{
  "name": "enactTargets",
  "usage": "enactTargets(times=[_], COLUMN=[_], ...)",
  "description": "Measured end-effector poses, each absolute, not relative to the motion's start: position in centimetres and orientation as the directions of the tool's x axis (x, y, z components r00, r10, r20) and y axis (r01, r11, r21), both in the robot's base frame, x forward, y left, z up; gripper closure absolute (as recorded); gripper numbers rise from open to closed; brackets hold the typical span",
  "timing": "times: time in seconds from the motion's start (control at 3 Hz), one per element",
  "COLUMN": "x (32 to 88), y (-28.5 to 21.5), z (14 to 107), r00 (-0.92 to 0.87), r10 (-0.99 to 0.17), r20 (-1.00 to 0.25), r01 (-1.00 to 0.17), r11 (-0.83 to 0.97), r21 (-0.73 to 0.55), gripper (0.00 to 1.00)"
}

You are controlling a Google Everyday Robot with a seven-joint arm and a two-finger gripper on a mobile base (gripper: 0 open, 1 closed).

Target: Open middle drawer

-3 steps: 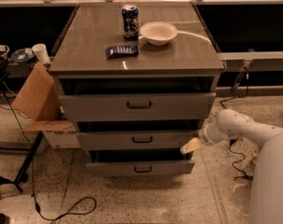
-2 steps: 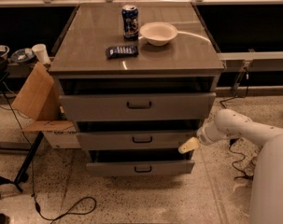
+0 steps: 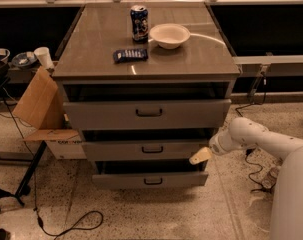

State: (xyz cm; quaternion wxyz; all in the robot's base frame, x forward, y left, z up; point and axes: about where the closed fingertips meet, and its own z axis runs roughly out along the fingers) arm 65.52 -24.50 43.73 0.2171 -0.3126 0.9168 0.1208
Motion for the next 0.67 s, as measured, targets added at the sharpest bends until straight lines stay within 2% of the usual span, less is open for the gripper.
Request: enactTargets(times=[0.67], x=[65.72], y=[-23.99], z=[43.85], r00=[-0.666], r10=[-0.567], r20=[-0.485], r01=[-0.677], r11=[0.732], r21=[0.074], gripper=[0.0])
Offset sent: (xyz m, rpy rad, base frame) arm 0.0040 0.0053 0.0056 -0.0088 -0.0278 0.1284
